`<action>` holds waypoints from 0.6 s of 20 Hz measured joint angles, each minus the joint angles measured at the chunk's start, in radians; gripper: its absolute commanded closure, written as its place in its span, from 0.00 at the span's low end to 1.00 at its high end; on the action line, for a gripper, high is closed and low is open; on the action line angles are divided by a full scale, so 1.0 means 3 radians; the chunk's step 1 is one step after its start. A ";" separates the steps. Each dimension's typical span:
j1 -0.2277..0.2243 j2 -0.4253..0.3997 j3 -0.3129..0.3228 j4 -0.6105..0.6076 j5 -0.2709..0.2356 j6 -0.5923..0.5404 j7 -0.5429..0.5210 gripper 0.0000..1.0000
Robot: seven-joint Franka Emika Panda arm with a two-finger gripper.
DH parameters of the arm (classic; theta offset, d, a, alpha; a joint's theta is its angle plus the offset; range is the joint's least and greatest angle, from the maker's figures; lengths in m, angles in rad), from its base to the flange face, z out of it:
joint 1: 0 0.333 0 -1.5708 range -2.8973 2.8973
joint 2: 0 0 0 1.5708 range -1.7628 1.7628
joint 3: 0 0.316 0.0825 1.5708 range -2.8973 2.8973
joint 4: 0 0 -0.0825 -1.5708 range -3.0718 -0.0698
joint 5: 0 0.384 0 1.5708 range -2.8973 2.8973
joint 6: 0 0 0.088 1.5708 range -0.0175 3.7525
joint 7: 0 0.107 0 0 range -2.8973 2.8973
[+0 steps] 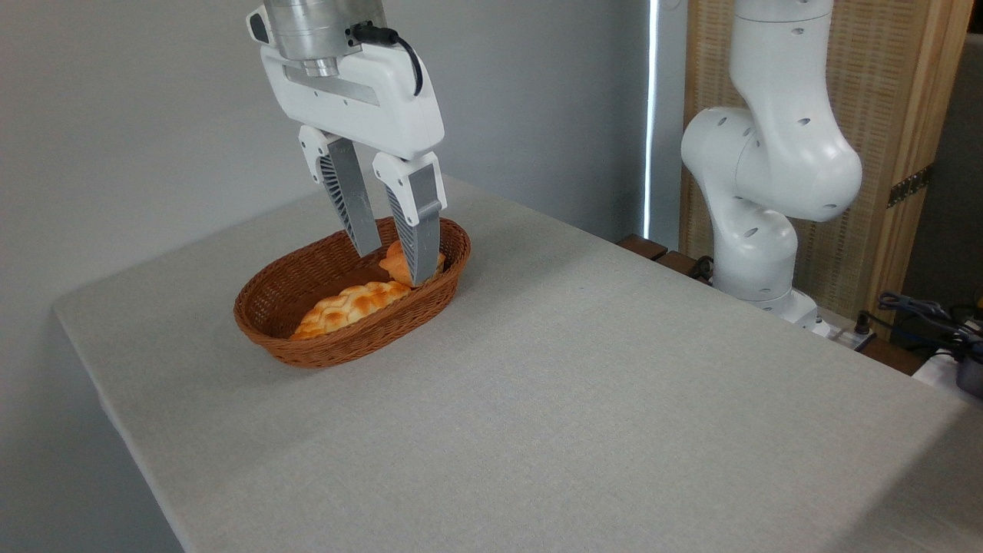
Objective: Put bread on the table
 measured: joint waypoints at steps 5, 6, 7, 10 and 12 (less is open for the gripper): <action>0.0000 0.0000 0.0001 0.0000 0.0000 0.0000 0.0047 0.00; 0.0000 0.0000 0.0001 0.0000 0.0000 0.0000 0.0048 0.00; 0.0000 0.0000 0.0001 -0.0001 0.0000 0.0000 0.0048 0.00; -0.0005 -0.0001 -0.0012 -0.0013 0.0000 0.0000 0.0050 0.00; -0.0024 -0.0020 -0.0024 -0.0052 -0.0001 0.0005 0.0051 0.00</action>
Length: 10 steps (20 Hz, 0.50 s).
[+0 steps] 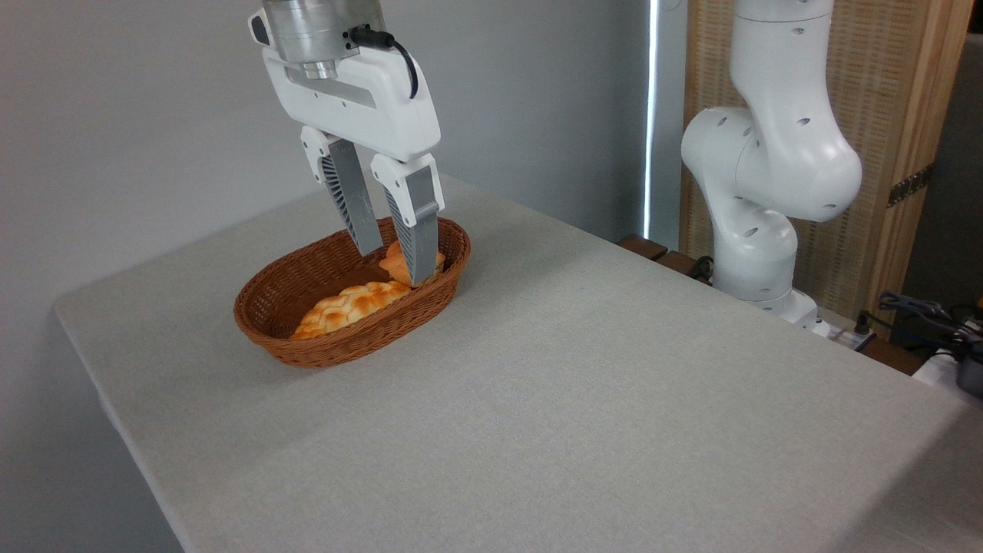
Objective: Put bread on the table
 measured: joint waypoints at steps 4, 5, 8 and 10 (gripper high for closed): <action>-0.0176 -0.0174 -0.0013 -0.0271 -0.0005 0.0130 0.0001 0.00; -0.0236 -0.0231 -0.0016 -0.0358 -0.0005 0.0170 0.0001 0.00; -0.0427 -0.0398 -0.0016 -0.0629 -0.0006 0.0321 0.0001 0.00; -0.0571 -0.0531 -0.0013 -0.0852 -0.0006 0.0481 0.0000 0.00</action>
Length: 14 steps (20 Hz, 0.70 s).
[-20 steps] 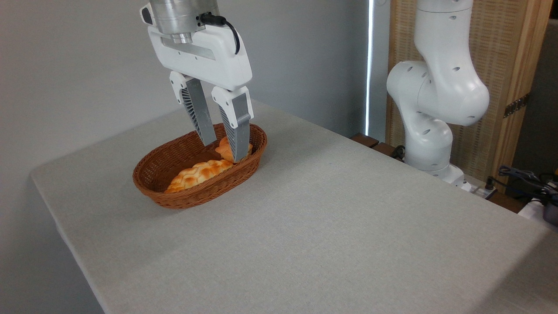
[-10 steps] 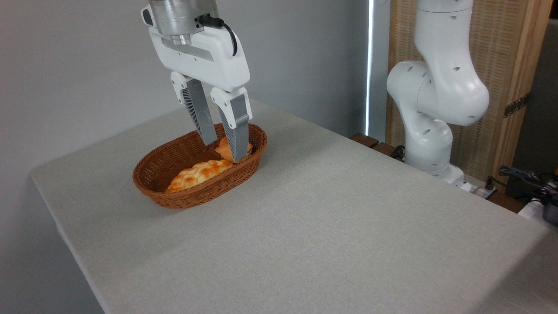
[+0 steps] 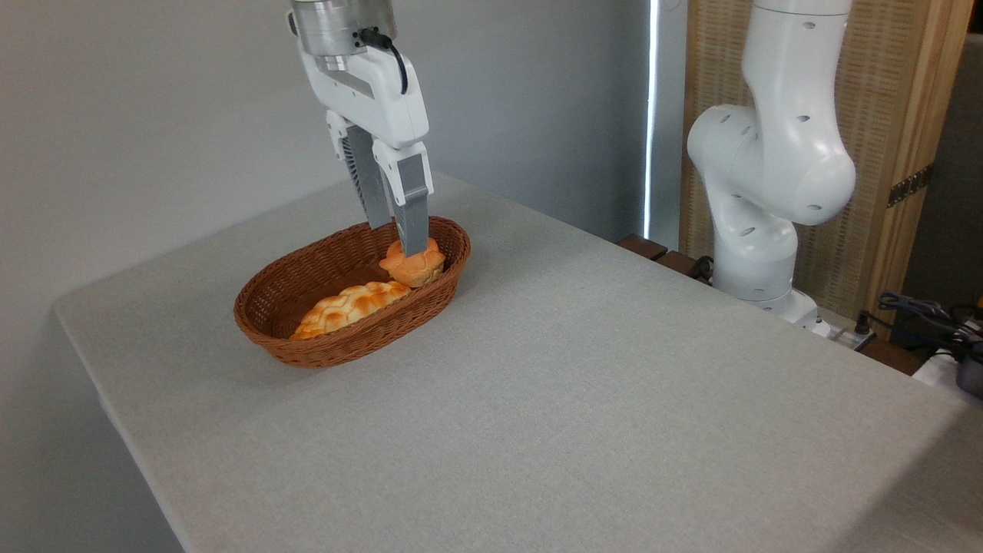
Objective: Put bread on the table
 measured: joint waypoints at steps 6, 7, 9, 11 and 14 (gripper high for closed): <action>-0.0713 -0.0380 0.0272 -0.0723 -0.0005 0.0634 -0.0313 0.00; -0.0942 -0.0413 0.0435 -0.0778 -0.0006 0.0668 -0.0335 0.00; -0.1444 -0.0458 0.0834 -0.0839 -0.0007 0.0681 -0.0345 0.00; -0.1791 -0.0468 0.1121 -0.0881 -0.0007 0.0682 -0.0345 0.00; -0.1934 -0.0467 0.1206 -0.1007 -0.0007 0.0813 -0.0344 0.00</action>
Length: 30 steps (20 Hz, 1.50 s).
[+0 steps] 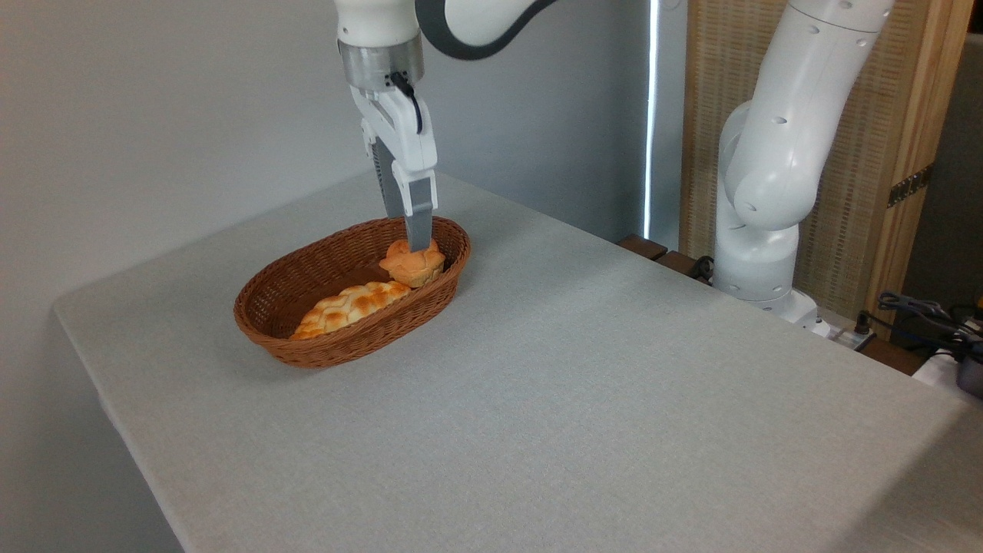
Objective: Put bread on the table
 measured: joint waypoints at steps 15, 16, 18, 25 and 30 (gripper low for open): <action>-0.0170 0.0012 0.0007 -0.0458 -0.0189 0.0617 0.0074 0.00; -0.0170 0.0012 0.0008 -0.0459 -0.0200 0.0617 0.0074 0.00; -0.0170 0.0012 0.0009 -0.0471 -0.0206 0.0617 0.0074 0.00; -0.0233 0.0015 0.0009 -0.0651 -0.0206 0.0802 0.0076 0.00; -0.0238 0.0014 0.0009 -0.0691 -0.0206 0.0821 0.0077 0.00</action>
